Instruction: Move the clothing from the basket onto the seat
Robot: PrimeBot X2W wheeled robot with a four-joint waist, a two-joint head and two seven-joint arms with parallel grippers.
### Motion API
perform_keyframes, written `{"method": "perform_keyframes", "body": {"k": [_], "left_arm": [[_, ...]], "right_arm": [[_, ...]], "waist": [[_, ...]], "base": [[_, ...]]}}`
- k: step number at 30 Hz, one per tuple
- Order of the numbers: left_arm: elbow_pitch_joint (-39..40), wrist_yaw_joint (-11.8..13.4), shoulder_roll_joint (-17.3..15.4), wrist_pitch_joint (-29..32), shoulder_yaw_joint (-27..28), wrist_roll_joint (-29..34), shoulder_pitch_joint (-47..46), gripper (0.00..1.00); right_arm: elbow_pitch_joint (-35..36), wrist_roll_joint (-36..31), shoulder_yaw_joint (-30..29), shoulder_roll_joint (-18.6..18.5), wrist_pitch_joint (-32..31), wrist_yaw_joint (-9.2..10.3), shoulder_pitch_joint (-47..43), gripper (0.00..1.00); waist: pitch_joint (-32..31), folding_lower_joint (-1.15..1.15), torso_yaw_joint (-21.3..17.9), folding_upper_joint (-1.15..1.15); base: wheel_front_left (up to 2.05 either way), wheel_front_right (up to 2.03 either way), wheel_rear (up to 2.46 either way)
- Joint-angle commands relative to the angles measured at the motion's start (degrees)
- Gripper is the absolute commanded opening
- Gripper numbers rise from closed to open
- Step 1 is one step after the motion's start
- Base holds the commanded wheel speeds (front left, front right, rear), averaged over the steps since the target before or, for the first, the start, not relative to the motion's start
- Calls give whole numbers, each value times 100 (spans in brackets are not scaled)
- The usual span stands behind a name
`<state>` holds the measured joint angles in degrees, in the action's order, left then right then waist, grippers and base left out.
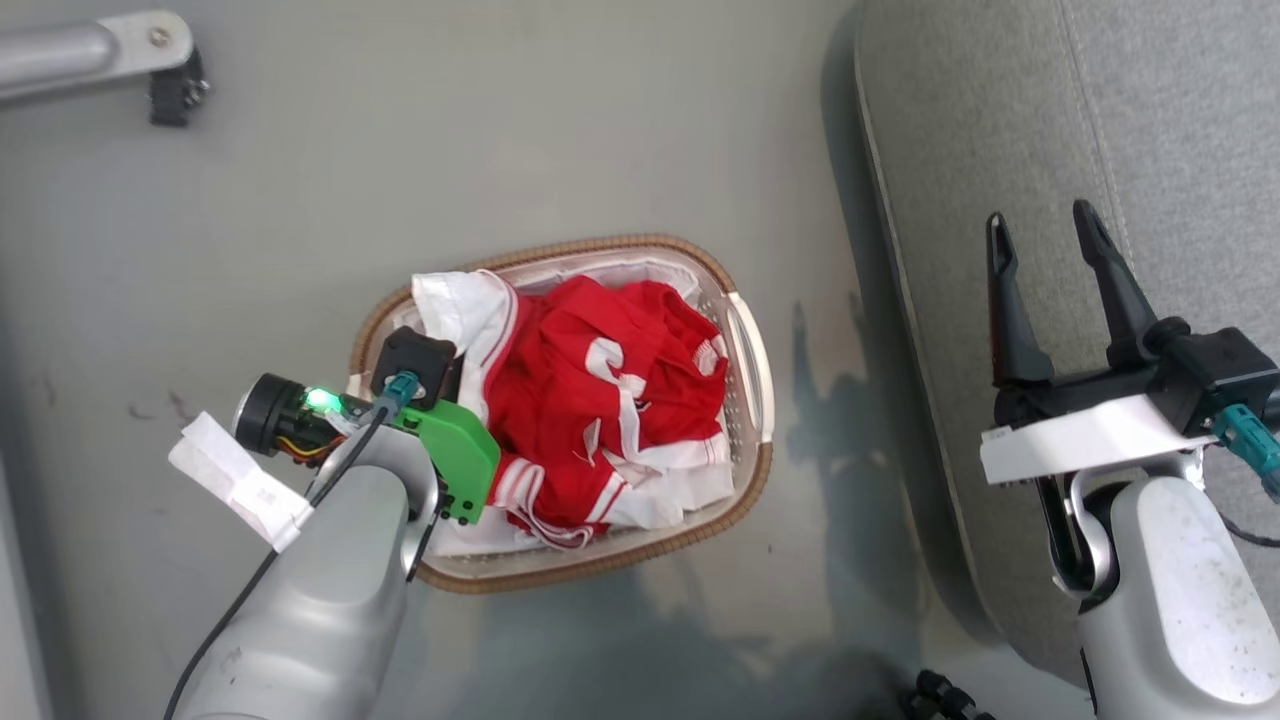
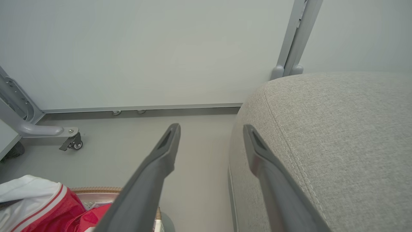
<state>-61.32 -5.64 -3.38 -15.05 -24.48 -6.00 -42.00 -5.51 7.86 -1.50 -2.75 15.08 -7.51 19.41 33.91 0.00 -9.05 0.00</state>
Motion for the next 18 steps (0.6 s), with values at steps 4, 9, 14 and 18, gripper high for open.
{"method": "perform_keyframes", "body": {"k": [4, 9, 14, 18], "left_arm": [[577, -73, -130, -18, -114, 76, 295, 0], [1246, -136, -275, -19, -305, 116, 432, 0], [1716, -176, -487, -19, -522, 149, 268, 0], [2080, -187, -685, -19, -769, 133, 26, 0]], "right_arm": [[-100, -133, -53, -25, 14, 4, -326, 100], [-197, -219, -68, -26, 14, 4, -725, 100], [-255, -265, -13, -26, 14, 4, -1035, 100], [-296, -280, 14, -25, 14, 4, -1267, 100]], "waist": [[-1023, 0, 483, 0], [-1784, 0, 627, 0], [-2297, 0, 683, 0], [-2666, 0, 714, 0]], "base": [[0, 0, 0], [0, 0, 0], [0, 0, 0], [0, 0, 0]]}}
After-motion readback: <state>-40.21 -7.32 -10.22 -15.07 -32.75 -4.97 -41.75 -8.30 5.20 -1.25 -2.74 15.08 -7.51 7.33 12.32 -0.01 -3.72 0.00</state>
